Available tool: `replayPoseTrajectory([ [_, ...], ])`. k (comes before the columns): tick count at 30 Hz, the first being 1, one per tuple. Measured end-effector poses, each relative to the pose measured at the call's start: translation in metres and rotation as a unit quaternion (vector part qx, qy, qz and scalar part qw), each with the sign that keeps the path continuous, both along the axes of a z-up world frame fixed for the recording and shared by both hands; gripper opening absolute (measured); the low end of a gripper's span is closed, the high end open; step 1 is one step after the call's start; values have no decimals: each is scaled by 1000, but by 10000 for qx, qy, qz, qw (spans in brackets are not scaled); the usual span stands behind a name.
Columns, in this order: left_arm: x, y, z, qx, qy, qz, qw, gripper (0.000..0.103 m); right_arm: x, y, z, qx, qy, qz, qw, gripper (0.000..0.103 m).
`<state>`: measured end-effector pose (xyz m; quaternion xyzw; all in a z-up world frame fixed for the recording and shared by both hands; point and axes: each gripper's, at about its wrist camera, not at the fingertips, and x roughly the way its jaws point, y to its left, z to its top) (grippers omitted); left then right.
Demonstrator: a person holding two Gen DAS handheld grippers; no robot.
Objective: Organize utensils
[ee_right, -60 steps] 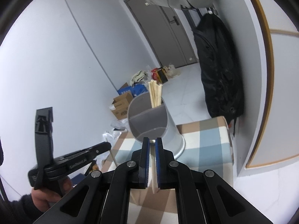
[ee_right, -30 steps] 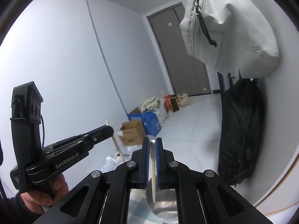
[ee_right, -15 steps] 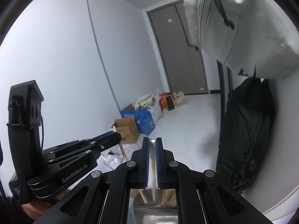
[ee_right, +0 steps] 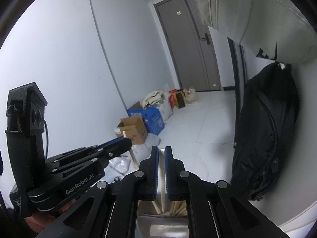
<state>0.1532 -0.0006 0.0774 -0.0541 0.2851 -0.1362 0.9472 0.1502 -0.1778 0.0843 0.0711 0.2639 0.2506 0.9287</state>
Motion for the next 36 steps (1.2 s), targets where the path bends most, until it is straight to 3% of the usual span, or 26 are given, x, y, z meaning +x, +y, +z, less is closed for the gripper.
replayPoseTrajectory([
  [6, 4, 1, 2, -228, 149, -335, 9991, 0, 3, -5, -3, 196, 172, 71, 9996, 6],
  [12, 5, -8, -4, -121, 369, -553, 9977, 0, 8, -13, -15, 398, 442, 89, 9982, 6],
  [19, -1, -5, -7, 76, 502, -439, 9977, 0, 0, -28, -22, 502, 616, -66, 9968, 7],
  [23, -10, -6, -4, 146, 505, -344, 9980, 2, -10, -37, -21, 518, 614, -168, 9966, 16],
  [26, -18, -5, 0, 198, 461, -236, 9985, 9, -18, -40, -19, 524, 570, -200, 9968, 20],
  [30, -33, -4, 7, 138, 426, -15, 9990, 27, -33, -44, -12, 543, 475, -225, 9971, 23],
  [32, -39, -2, 10, 123, 388, 46, 9992, 31, -39, -44, -9, 547, 423, -231, 9973, 30],
  [34, -48, -2, 17, 155, 363, 208, 9990, 53, -48, -44, -2, 547, 335, -240, 9976, 36],
  [36, -60, -1, 24, 121, 163, 277, 9994, 61, -60, -45, 4, 581, 231, -218, 9978, 41],
])
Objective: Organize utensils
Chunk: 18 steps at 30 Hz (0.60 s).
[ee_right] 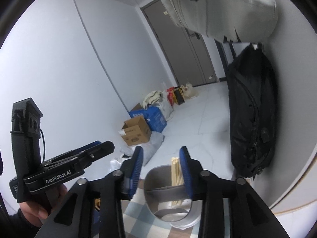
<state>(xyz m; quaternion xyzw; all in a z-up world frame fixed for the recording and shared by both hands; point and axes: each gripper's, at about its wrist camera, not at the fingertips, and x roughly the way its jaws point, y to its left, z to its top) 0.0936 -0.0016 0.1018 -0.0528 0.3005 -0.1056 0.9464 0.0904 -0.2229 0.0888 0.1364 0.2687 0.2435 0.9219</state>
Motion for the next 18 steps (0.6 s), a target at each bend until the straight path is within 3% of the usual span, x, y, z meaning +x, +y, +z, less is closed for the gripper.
replayPoseTrajectory([
  [7, -39, -6, 26, 414, -576, 285, 9971, 83, -34, -1, 16, 28, -309, -2, 9995, 58],
  [18, -89, -4, 40, 495, -977, 574, 9923, 92, -94, -10, 30, 130, -778, -37, 9969, 84],
])
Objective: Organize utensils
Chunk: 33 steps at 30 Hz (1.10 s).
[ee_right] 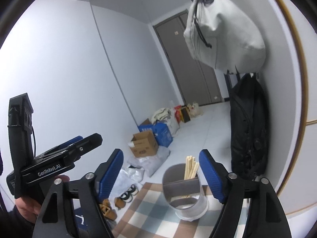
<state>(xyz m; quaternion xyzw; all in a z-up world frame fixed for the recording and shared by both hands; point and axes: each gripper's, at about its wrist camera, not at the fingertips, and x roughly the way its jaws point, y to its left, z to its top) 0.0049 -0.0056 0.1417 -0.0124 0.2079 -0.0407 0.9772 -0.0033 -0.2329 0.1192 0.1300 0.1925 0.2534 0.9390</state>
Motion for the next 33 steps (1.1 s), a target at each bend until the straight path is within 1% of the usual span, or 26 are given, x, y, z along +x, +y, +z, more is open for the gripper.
replayPoseTrajectory([
  [1, -6, 0, 1, 21, -65, 48, 10000, 97, -4, -1, 1, 10, -33, -7, 10000, 86],
  [3, -16, 0, 1, 46, -215, 123, 9997, 100, -16, -3, 2, 21, -142, -17, 9999, 88],
  [5, -25, 1, 0, 51, -330, 119, 9994, 101, -26, -3, 3, -7, -240, -55, 9997, 96],
  [8, -37, 3, -5, 77, -410, 157, 9990, 101, -39, -5, 1, -48, -399, -161, 9991, 103],
  [13, -53, 8, -17, 21, -481, 226, 9986, 101, -55, -6, -12, -140, -490, -293, 9983, 103],
  [20, -70, 16, -45, -9, -581, 377, 9976, 101, -74, -8, -41, -269, -641, -318, 9971, 103],
  [24, -72, 19, -65, -37, -562, 502, 9972, 101, -84, -7, -59, -373, -763, -354, 9958, 103],
  [29, -71, 20, -90, 75, -513, 640, 9966, 101, -91, -6, -81, -527, -878, -361, 9941, 103],
  [33, -65, 22, -109, 40, -388, 734, 9965, 101, -90, -5, -93, -637, -836, -401, 9936, 103],
])
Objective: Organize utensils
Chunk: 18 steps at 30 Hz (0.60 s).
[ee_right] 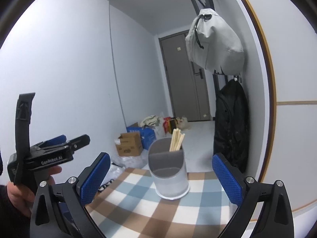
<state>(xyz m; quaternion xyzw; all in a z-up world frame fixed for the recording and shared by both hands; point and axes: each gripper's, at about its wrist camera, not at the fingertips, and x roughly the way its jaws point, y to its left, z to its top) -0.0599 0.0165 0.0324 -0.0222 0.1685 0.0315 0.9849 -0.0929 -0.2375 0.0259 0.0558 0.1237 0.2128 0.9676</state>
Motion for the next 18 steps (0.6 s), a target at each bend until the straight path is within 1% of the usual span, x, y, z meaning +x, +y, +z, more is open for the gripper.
replayPoseTrajectory([
  [3, 6, 0, -14, 40, 124, 45, 9999, 101, 4, -1, -9, 108, 55, -83, 9999, 103],
  [8, 16, 3, -26, -44, 404, 53, 9992, 101, 9, 4, -22, -20, 182, 33, 9998, 103],
  [9, 17, 2, -27, -41, 418, 53, 9991, 101, 10, 5, -24, -60, 205, 52, 9998, 103],
  [11, 16, -4, -26, 131, 361, 85, 9992, 101, 12, 7, -28, -120, 229, 72, 9996, 103],
  [14, 14, -7, -24, 108, 342, 15, 9994, 101, 15, 9, -29, -177, 226, 131, 9995, 103],
  [18, 16, -6, -25, 75, 382, 16, 9992, 101, 15, 9, -29, -109, 208, 108, 9997, 103],
])
